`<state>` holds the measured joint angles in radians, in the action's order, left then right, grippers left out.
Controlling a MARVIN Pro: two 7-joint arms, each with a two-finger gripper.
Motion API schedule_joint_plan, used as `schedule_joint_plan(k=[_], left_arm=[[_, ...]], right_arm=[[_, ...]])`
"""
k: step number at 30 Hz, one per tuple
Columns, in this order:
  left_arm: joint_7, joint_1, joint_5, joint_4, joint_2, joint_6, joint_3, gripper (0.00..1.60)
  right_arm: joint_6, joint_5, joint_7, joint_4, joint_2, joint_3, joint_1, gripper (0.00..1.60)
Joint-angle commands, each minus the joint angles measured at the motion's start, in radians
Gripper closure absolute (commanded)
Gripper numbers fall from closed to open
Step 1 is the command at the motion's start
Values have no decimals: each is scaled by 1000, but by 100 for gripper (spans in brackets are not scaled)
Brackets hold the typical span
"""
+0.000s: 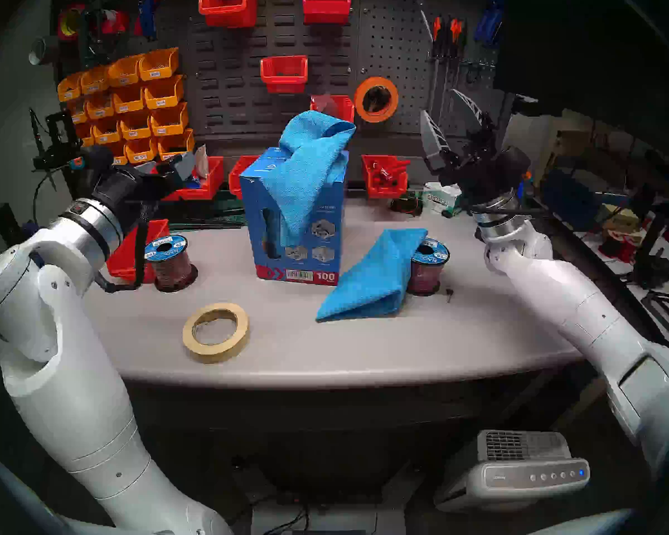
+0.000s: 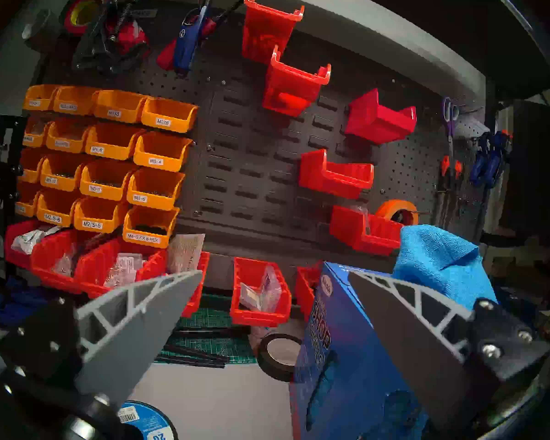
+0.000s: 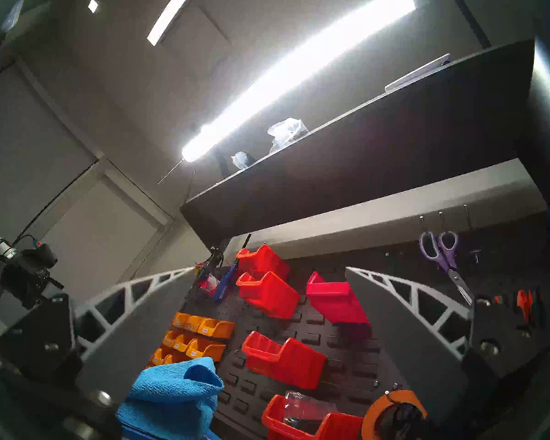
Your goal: Take out a shop towel
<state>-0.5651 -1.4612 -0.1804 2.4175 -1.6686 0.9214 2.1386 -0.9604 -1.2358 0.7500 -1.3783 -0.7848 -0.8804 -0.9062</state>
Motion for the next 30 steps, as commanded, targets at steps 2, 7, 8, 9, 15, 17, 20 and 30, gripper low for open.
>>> schedule_joint_plan(k=[2,7,8,9,15,17,20,30], left_arm=[[-26,-2,-53,26,5,-35,17,0],[-45,-16,-81,26,8,-45,27,0],[-48,-18,-85,26,8,-46,28,0],[-48,-18,-85,26,8,-46,28,0],[-67,-34,-116,26,11,-56,30,0],[-76,-41,-129,26,13,-62,32,0],[-82,-46,-139,26,14,-68,33,0],[-108,-74,-183,26,18,-101,53,0]], right_arm=[[0,1,-45,-66,38,-44,-17,0],[0,4,-73,-101,56,-57,-45,0],[0,5,-77,-106,58,-59,-49,0],[0,5,-77,-106,58,-59,-49,0],[0,9,-107,-143,72,-71,-80,0],[0,12,-123,-159,76,-75,-93,0],[0,15,-135,-172,79,-79,-103,0],[0,47,-193,-227,89,-90,-138,0]])
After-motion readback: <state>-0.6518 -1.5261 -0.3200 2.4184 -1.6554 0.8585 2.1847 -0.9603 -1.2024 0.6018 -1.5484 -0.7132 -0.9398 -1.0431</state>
